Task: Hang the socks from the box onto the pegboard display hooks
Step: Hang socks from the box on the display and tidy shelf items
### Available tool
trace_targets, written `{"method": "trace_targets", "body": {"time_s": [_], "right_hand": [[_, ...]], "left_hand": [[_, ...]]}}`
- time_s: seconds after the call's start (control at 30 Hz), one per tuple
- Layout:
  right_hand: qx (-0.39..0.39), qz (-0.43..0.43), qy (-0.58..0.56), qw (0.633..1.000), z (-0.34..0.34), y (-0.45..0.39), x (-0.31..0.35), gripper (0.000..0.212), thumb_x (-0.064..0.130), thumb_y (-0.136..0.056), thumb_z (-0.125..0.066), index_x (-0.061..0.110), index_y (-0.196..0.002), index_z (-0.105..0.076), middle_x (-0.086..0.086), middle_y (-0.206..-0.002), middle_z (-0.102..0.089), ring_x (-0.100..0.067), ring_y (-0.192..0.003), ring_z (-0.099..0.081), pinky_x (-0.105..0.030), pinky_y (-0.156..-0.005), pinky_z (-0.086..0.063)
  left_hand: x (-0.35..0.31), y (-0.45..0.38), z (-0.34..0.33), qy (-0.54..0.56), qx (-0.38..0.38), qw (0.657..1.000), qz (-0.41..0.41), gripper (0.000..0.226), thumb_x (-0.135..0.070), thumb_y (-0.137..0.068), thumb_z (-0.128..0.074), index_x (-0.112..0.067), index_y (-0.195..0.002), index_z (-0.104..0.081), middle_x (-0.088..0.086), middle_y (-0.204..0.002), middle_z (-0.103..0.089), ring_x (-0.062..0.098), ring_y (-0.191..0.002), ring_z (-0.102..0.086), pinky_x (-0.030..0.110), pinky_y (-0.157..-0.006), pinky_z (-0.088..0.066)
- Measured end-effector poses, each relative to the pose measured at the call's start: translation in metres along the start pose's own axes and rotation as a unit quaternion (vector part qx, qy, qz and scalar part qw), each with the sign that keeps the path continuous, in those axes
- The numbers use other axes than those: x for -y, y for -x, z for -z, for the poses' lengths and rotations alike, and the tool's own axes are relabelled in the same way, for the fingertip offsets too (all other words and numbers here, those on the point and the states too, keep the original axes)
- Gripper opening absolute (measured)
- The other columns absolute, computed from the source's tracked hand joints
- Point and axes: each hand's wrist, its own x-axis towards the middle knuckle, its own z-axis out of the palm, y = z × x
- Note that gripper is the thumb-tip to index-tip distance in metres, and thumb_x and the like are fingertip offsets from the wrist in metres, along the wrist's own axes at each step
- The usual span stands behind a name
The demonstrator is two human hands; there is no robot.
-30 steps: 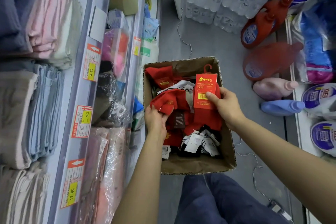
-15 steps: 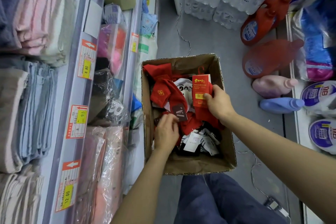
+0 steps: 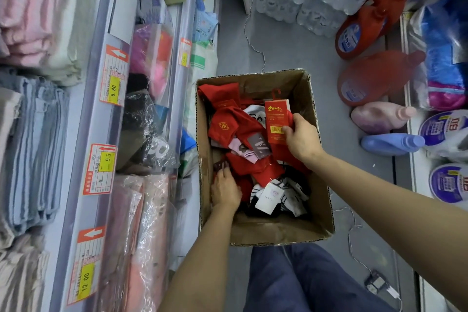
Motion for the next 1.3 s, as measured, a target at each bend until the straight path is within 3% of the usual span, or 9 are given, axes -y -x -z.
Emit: {"method": "trace_targets", "body": {"time_s": [0.1,0.17,0.33,0.57,0.7,0.8,1.0,1.13,1.3], "right_hand": [[-0.002,0.016,-0.021,1.000,0.003,0.001,-0.001,0.025,0.024,-0.102,-0.049,0.011,-0.123,-0.053,-0.010,-0.121,-0.064,-0.028,-0.109,-0.061,-0.041,-0.094,-0.050],[-0.002,0.026,-0.025,0.999,0.004,0.002,-0.003,0.025,0.024,-0.102,-0.049,0.011,-0.123,-0.053,-0.009,-0.120,-0.064,-0.027,-0.108,-0.061,-0.036,-0.090,-0.049],[-0.015,0.029,-0.020,0.999,0.000,0.001,-0.007,0.026,0.024,-0.102,-0.049,0.011,-0.124,-0.052,-0.008,-0.119,-0.065,-0.027,-0.107,-0.062,-0.038,-0.091,-0.050],[-0.036,0.015,-0.030,0.999,-0.003,-0.001,-0.005,0.023,0.023,-0.101,-0.048,0.010,-0.120,-0.053,-0.011,-0.116,-0.065,-0.030,-0.103,-0.062,-0.039,-0.088,-0.051],[-0.037,-0.002,-0.034,0.999,-0.007,-0.002,-0.002,0.022,0.020,-0.101,-0.048,0.008,-0.118,-0.053,-0.011,-0.115,-0.065,-0.029,-0.102,-0.062,-0.032,-0.079,-0.044],[-0.022,-0.028,-0.044,0.998,-0.015,-0.008,-0.008,0.025,0.020,-0.101,-0.049,0.008,-0.122,-0.053,-0.013,-0.120,-0.064,-0.032,-0.108,-0.061,-0.038,-0.088,-0.046],[0.005,-0.059,0.000,0.998,-0.031,-0.015,-0.024,0.040,0.017,-0.097,-0.053,0.005,-0.134,-0.044,-0.020,-0.131,-0.057,-0.039,-0.119,-0.054,-0.047,-0.101,-0.044],[-0.045,0.095,0.058,0.993,-0.036,0.003,-0.022,0.051,0.020,-0.096,-0.052,0.002,-0.142,-0.038,-0.018,-0.142,-0.046,-0.035,-0.132,-0.042,-0.046,-0.113,-0.032],[0.089,-0.038,-0.317,0.943,-0.001,0.053,-0.014,0.041,0.047,-0.096,-0.054,0.016,-0.123,-0.060,-0.002,-0.114,-0.069,-0.014,-0.102,-0.066,-0.027,-0.086,-0.051]], "left_hand": [[-0.001,-0.008,-0.002,0.054,0.074,0.996,-0.020,0.099,-0.035,-0.082,-0.076,-0.012,-0.156,-0.013,0.010,-0.162,-0.017,0.030,-0.142,-0.034,0.044,-0.109,-0.040],[-0.013,-0.009,0.001,0.100,-0.005,0.995,-0.015,0.103,-0.033,-0.079,-0.079,-0.016,-0.156,-0.012,0.008,-0.161,-0.020,0.030,-0.139,-0.038,0.044,-0.104,-0.044],[-0.039,-0.010,0.024,0.114,-0.139,0.979,-0.100,0.065,0.002,-0.085,-0.060,-0.029,-0.141,-0.048,0.000,-0.142,-0.051,0.027,-0.118,-0.057,0.037,-0.090,-0.050],[-0.052,0.025,0.070,0.245,-0.183,0.952,0.002,0.027,-0.019,-0.099,-0.051,-0.020,-0.117,-0.071,0.011,-0.103,-0.073,0.032,-0.095,-0.066,0.031,-0.081,-0.047],[-0.054,0.045,0.084,0.499,-0.086,0.859,0.075,0.023,-0.038,-0.096,-0.055,-0.025,-0.086,-0.071,0.002,-0.090,-0.074,0.025,-0.088,-0.068,0.043,-0.088,-0.053],[-0.055,0.056,0.091,0.642,0.021,0.762,0.081,0.016,-0.031,-0.100,-0.055,-0.023,-0.099,-0.068,0.001,-0.097,-0.076,0.017,-0.094,-0.071,0.042,-0.090,-0.055],[-0.052,0.054,0.091,0.704,0.083,0.702,0.063,0.018,-0.019,-0.100,-0.054,-0.014,-0.115,-0.063,0.008,-0.110,-0.074,0.019,-0.101,-0.070,0.035,-0.077,-0.057],[-0.060,0.057,0.092,0.778,0.095,0.617,0.066,0.027,-0.001,-0.097,-0.053,-0.010,-0.121,-0.060,0.013,-0.112,-0.071,0.020,-0.095,-0.070,0.030,-0.072,-0.060],[-0.088,0.069,0.086,0.849,0.100,0.516,0.059,0.033,-0.004,-0.093,-0.054,-0.010,-0.125,-0.058,0.010,-0.106,-0.073,0.018,-0.085,-0.072,0.032,-0.070,-0.058]]}}
